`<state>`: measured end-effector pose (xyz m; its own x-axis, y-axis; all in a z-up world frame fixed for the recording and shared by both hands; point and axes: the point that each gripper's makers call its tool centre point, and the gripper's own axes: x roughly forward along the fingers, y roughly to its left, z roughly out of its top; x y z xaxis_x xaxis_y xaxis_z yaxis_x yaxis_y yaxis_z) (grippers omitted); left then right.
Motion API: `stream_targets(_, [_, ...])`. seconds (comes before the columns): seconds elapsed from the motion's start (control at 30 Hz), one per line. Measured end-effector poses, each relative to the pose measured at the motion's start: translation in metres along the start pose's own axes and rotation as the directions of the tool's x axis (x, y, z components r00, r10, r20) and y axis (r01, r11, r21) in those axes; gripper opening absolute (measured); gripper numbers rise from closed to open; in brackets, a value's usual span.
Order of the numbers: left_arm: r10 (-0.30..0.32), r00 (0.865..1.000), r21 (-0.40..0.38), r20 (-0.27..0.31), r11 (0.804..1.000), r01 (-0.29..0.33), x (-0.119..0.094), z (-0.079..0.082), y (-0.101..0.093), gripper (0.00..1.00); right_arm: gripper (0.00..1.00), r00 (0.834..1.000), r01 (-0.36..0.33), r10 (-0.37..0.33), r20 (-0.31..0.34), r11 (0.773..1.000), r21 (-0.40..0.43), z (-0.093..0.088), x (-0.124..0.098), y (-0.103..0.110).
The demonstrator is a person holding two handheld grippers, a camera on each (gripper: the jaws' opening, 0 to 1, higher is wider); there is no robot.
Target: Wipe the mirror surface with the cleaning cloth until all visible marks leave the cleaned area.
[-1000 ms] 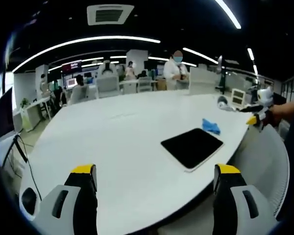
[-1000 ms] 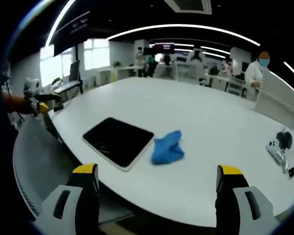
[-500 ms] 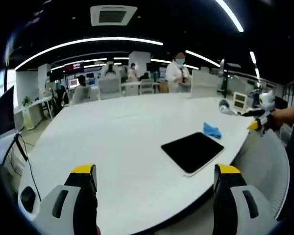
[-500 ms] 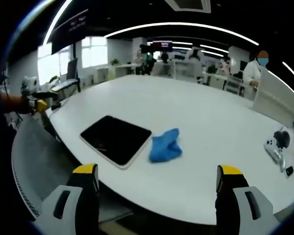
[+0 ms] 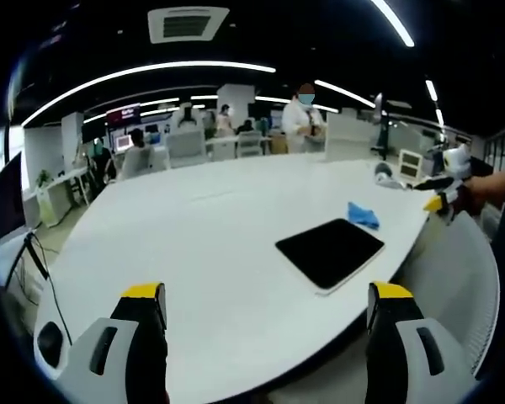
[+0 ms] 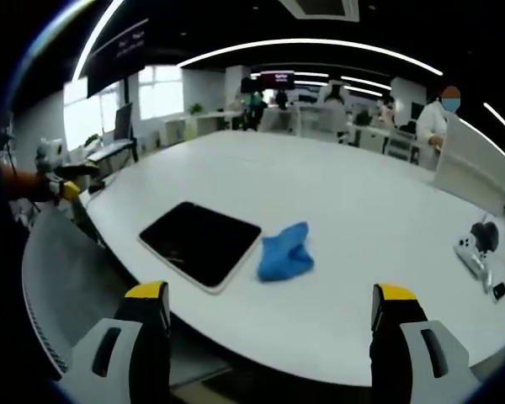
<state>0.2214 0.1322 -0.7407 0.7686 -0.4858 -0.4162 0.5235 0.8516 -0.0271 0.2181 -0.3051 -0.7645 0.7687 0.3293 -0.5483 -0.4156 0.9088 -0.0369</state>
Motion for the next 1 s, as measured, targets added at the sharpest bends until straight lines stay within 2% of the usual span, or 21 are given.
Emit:
stream_targets(0.1, [-0.002,1.000,-0.025,0.024,1.000,0.003,0.000,0.004,0.000,1.00,1.00,1.000,0.003,-0.003,0.000,1.000,0.006,0.002,0.000,-0.001])
stream_targets(0.17, [-0.001,1.000,-0.019,0.021,1.000,0.001,0.001,0.002,0.000,1.00,1.00,1.000,0.002,-0.002,-0.003,1.000,0.010,0.004,0.001,-0.002])
stream_targets(0.2, [-0.002,1.000,-0.016,0.018,1.000,0.003,0.002,0.001,0.000,1.00,1.00,1.000,-0.002,0.002,-0.018,1.000,0.012,0.005,0.002,-0.001])
stream_targets(0.23, [-0.005,1.000,-0.016,0.017,1.000,0.005,0.003,0.001,-0.002,1.00,1.00,0.997,-0.017,0.018,-0.070,1.000,0.011,0.002,0.001,0.002])
stream_targets(0.47, [-0.033,0.999,-0.024,0.016,0.999,0.033,0.012,-0.009,-0.011,1.00,1.00,0.996,-0.022,0.020,-0.084,1.000,-0.016,0.037,0.008,0.008])
stream_targets(0.67, [-0.051,0.999,-0.008,0.012,0.999,0.051,0.020,-0.009,-0.015,1.00,1.00,0.993,-0.027,0.020,-0.119,0.998,-0.059,0.047,0.026,0.003])
stream_targets(0.87, [-0.043,0.999,0.000,0.025,0.999,0.043,0.037,-0.005,-0.017,0.99,1.00,0.991,-0.035,0.031,-0.130,0.999,-0.028,0.055,0.049,-0.003])
stream_targets(0.93, [-0.051,0.999,0.030,0.011,0.998,0.051,0.042,-0.006,-0.019,0.99,1.00,0.991,-0.039,0.036,-0.128,0.999,-0.021,0.060,0.055,-0.003])
stream_targets(1.0, [-0.066,0.998,0.026,0.023,0.997,0.066,0.045,-0.001,-0.024,0.99,1.00,0.990,-0.035,0.031,-0.134,0.999,-0.025,0.064,0.062,-0.004])
